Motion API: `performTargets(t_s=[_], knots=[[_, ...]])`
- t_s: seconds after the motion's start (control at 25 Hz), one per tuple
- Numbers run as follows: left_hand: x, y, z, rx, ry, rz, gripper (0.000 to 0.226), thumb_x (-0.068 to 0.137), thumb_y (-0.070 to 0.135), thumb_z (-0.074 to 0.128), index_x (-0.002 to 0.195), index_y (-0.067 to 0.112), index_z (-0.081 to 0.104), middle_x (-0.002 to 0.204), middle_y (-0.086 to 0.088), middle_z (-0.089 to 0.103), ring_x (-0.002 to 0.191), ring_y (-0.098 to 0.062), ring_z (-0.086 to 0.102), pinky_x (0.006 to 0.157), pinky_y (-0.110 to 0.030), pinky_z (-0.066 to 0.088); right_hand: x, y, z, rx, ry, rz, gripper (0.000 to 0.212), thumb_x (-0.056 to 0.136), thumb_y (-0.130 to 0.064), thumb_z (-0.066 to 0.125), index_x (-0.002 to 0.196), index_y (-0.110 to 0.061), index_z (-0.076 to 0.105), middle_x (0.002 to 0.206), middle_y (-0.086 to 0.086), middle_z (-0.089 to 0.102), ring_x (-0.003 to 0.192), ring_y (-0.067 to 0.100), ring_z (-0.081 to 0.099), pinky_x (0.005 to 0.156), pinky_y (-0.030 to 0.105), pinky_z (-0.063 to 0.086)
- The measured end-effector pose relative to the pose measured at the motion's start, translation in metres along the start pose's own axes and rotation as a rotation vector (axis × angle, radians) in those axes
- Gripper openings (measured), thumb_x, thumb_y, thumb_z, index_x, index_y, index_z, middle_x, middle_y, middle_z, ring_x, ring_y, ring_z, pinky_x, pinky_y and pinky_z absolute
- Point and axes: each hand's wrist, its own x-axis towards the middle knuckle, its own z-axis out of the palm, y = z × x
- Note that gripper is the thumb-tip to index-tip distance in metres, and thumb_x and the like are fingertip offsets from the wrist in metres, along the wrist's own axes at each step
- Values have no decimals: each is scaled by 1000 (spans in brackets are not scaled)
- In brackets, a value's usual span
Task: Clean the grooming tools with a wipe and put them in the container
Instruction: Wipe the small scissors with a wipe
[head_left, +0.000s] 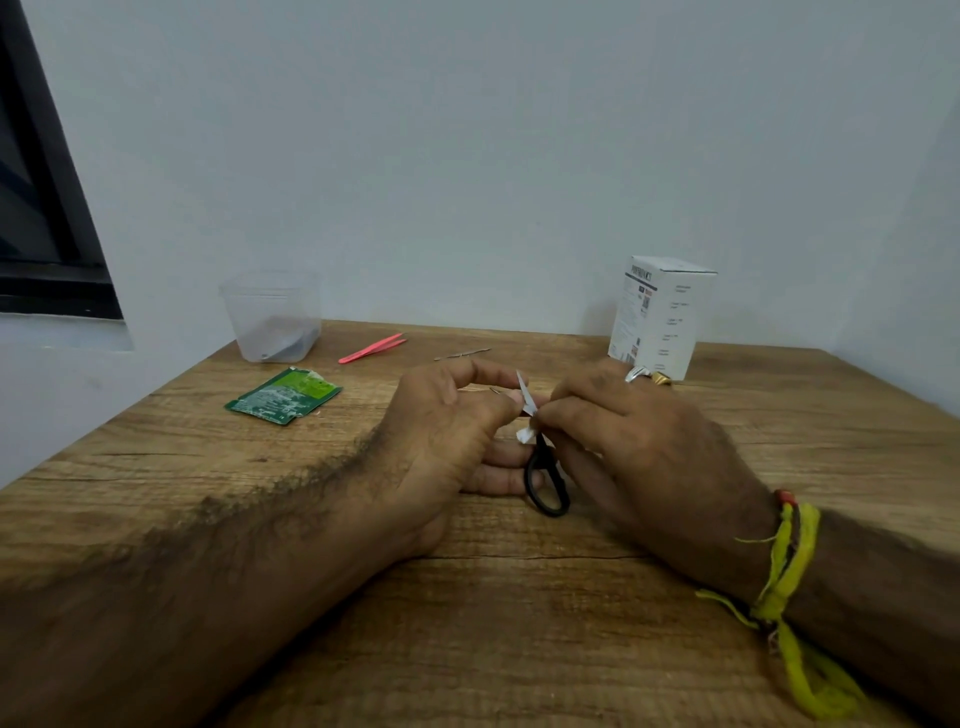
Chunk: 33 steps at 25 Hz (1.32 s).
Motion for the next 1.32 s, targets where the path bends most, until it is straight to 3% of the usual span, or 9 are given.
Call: performTargets(t_s=[0.24,0.56,0.72,0.92,1.12,1.32], knots=[[-1,2,1,-11,17,-5,15,94,1,63,109,4,65,83,-13,78,54,-31,72,48,-36,59,-3,2,-2,34,-27,15,13,86,-6,67,98,-5,72,96,12,68,78,34,62,63,47,53],[-2,3,2,-6,11,6,18,96,3,61,112,8,64,94,-7,79,64,-34,75,51,-35,60,-4,4,-8,112,-35,65,13,91,-11,63,100,-10,71,98,5,67,81,28,61,67,45,52],[-2,4,0,-16,50,40,14,98,7,61,110,5,67,97,-8,79,75,-33,77,56,-39,62,-6,2,-10,283,106,244,6,88,-12,68,92,-14,72,83,-6,64,79,11,58,67,27,48],[-4,2,2,-56,117,125,12,100,2,57,111,3,62,89,-15,77,73,-32,77,54,-34,61,-4,-8,-5,415,75,409,3,82,-20,74,82,-22,73,73,-15,61,73,6,57,62,11,40],[-7,0,5,-59,127,133,17,100,2,56,117,3,60,87,-12,78,74,-27,78,53,-28,59,-1,-13,-7,430,25,432,15,77,-34,64,80,-23,72,74,-16,62,73,4,59,61,16,46],[-7,3,7,-97,159,113,17,99,3,57,113,5,67,89,-10,79,71,-25,77,52,-26,58,-3,-17,-12,377,21,364,4,84,-23,68,84,-20,71,77,-13,61,73,6,57,63,19,46]])
